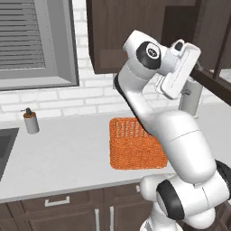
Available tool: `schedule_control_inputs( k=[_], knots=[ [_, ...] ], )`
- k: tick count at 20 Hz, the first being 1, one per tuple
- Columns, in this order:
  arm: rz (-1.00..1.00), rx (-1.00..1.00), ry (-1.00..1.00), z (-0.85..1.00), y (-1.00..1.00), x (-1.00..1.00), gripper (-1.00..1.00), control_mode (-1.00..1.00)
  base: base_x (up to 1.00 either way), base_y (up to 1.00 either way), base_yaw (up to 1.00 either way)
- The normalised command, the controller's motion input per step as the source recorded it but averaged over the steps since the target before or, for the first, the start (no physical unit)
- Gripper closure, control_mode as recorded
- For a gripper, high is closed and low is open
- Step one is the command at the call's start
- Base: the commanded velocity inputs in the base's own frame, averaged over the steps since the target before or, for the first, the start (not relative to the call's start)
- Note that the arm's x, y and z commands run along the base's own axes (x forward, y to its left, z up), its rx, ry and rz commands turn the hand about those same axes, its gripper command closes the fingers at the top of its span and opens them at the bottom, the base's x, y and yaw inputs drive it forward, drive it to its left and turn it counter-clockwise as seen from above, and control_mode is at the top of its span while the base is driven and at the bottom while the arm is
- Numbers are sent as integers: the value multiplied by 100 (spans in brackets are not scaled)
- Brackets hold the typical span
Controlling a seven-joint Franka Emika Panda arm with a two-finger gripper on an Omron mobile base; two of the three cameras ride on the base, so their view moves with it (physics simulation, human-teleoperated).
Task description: Open the cabinet, pick up the bread from the cabinet and place it in the basket. Then move the basket to the dining counter.
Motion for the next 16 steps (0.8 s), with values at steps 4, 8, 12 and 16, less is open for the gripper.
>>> schedule_control_inputs(
  k=[4,8,12,16],
  knots=[
    [4,69,3,-77,62,35,-100,-100,0,0,0],
    [5,67,-7,-62,-3,47,-100,-100,0,0,0],
    [-1,38,-69,-57,2,52,-100,-100,0,0,0],
    [-2,36,-98,-39,2,2,-100,-100,0,0,0]
  ],
)
